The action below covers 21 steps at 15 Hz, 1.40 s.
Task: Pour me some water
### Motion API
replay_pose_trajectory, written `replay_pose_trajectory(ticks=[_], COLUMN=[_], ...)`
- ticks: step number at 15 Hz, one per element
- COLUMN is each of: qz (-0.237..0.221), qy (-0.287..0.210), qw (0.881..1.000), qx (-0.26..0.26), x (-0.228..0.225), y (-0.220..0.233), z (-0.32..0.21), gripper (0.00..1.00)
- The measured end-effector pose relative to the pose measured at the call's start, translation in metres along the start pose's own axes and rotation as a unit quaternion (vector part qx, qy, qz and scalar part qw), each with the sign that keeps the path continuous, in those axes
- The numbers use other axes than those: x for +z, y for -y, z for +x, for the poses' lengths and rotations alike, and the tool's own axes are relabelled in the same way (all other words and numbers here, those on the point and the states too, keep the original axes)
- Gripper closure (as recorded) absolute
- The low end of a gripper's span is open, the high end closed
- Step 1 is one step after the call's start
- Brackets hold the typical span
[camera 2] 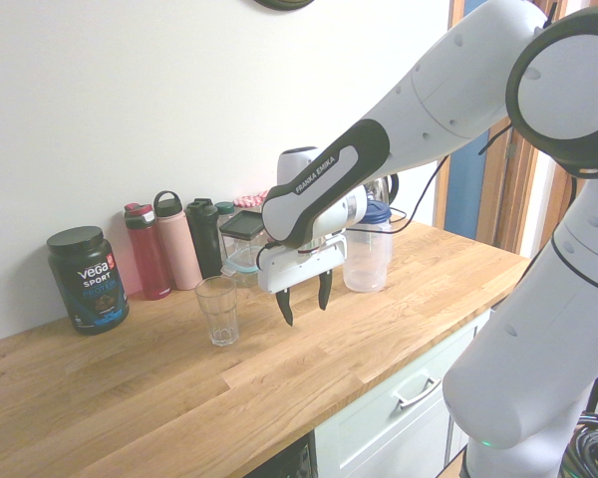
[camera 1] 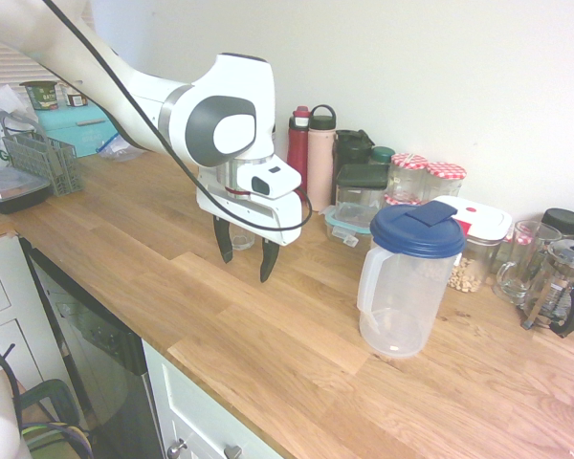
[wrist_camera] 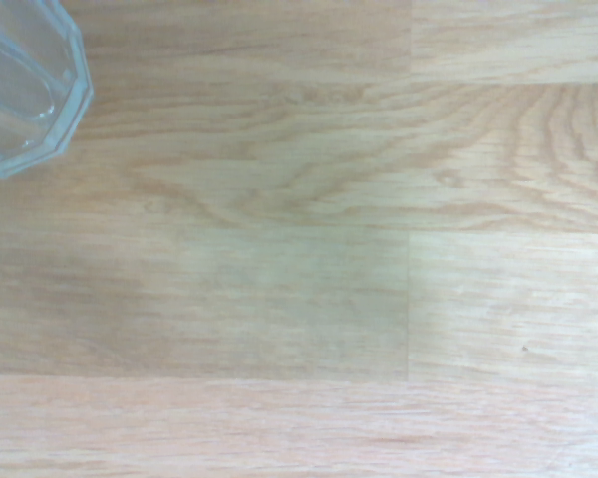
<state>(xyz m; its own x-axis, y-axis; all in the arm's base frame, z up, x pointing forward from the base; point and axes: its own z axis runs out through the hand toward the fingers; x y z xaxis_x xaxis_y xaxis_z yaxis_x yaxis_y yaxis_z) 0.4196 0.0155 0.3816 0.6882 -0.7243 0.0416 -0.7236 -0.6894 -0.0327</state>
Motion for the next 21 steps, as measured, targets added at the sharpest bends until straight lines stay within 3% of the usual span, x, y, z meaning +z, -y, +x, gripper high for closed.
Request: replay_pose_trajectory(ticks=[3,8,11,18,21], qz=[0.007,0.025,0.032,0.04,0.063], qy=[-0.004,-0.022,-0.034,-0.043,-0.065], qw=[1.0,0.999,0.998,0.995,0.995], qx=[0.006,0.02,0.036,0.079,0.042], x=[-0.011,-0.138,-0.18,-0.2,-0.168], y=[-0.001,-0.04,-0.081,-0.185,-0.197], z=[0.011,0.093,0.126,0.166,0.157], gripper=[0.0,0.0,0.0,0.0,0.0])
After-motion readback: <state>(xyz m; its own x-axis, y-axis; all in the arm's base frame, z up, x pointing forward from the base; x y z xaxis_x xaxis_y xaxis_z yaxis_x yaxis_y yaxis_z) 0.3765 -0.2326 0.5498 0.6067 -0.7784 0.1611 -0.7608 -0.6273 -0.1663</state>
